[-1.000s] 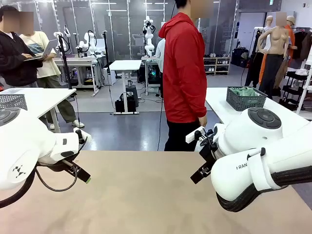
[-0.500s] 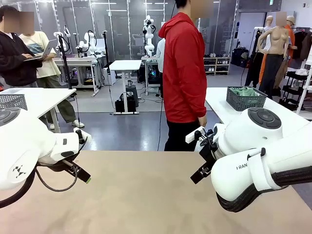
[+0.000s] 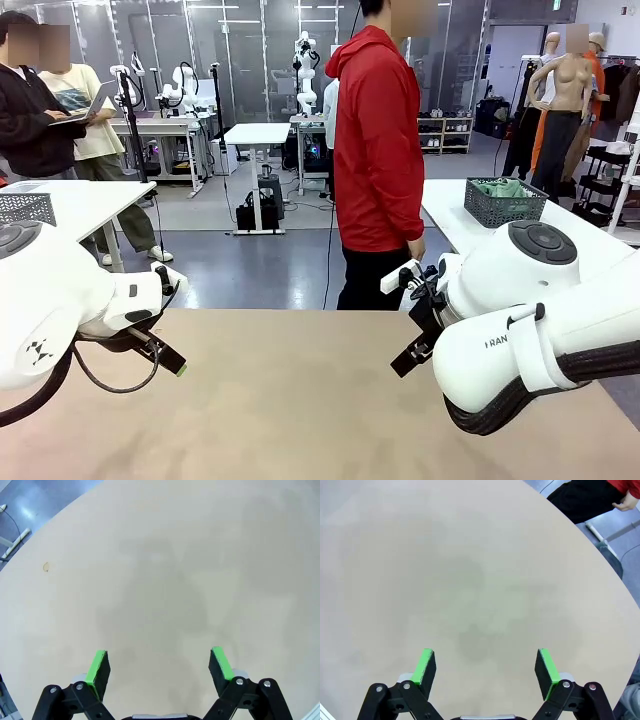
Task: Fold the towels and place them in the basket.
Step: When a person lays out a Towel with hook on the table, fold it in half twice.
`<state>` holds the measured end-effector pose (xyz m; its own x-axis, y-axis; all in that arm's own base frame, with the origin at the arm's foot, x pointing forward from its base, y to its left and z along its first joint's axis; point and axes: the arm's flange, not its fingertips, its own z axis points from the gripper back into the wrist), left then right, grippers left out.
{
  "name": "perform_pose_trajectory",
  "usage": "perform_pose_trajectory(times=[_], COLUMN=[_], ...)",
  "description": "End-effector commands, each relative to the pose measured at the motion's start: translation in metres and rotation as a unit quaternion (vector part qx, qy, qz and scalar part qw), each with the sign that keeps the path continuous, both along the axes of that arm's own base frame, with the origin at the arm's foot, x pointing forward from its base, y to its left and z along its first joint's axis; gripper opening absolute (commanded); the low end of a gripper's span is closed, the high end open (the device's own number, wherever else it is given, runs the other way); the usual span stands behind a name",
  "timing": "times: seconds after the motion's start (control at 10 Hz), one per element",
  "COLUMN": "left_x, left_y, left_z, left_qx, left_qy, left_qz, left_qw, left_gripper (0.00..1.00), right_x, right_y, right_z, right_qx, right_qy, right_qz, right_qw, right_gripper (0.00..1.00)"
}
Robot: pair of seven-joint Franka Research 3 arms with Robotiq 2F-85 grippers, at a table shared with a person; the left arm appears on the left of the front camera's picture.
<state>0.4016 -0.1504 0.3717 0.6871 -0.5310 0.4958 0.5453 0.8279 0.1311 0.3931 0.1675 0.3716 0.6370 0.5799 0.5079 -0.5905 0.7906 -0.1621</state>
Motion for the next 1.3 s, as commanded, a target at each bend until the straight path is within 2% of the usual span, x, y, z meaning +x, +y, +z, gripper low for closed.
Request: perform_pose_trajectory(times=[0.0, 0.3, 0.4, 0.6, 0.7, 0.8, 0.9, 1.2], left_x=[0.0, -0.023, -0.031, -0.046, -0.051, -0.053, -0.024, -0.024], left_y=[0.004, -0.002, -0.007, -0.021, -0.029, -0.032, -0.02, -0.02], left_z=[-0.001, 0.025, 0.035, 0.049, 0.053, 0.055, 0.072, 0.072], left_qx=[0.009, 0.073, 0.097, 0.166, 0.197, 0.202, 0.161, 0.161], left_qy=[-0.025, -0.095, -0.112, -0.156, -0.171, -0.183, -0.156, -0.156], left_qz=[-0.011, -0.003, -0.012, -0.048, -0.055, -0.036, -0.07, -0.07], left_qw=[1.0, 0.993, 0.989, 0.973, 0.964, 0.962, 0.972, 0.972], left_gripper=[1.0, 1.0, 1.0, 1.0, 1.0, 1.0, 1.0, 1.0], right_x=[0.0, -0.011, -0.017, -0.032, -0.037, -0.038, -0.022, -0.022], right_y=[0.0, 0.002, 0.004, 0.012, 0.018, 0.024, 0.017, 0.017], right_z=[0.0, 0.023, 0.029, 0.041, 0.046, 0.049, 0.054, 0.054], right_qx=[0.0, -0.067, -0.091, -0.146, -0.168, -0.18, -0.141, -0.141], right_qy=[0.0, -0.066, -0.082, -0.115, -0.121, -0.132, -0.11, -0.11], right_qz=[0.0, 0.05, 0.063, 0.125, 0.138, 0.121, 0.133, 0.133], right_qw=[1.0, 0.994, 0.99, 0.975, 0.969, 0.967, 0.975, 0.975], right_gripper=[1.0, 1.0, 1.0, 1.0, 1.0, 1.0, 1.0, 1.0])
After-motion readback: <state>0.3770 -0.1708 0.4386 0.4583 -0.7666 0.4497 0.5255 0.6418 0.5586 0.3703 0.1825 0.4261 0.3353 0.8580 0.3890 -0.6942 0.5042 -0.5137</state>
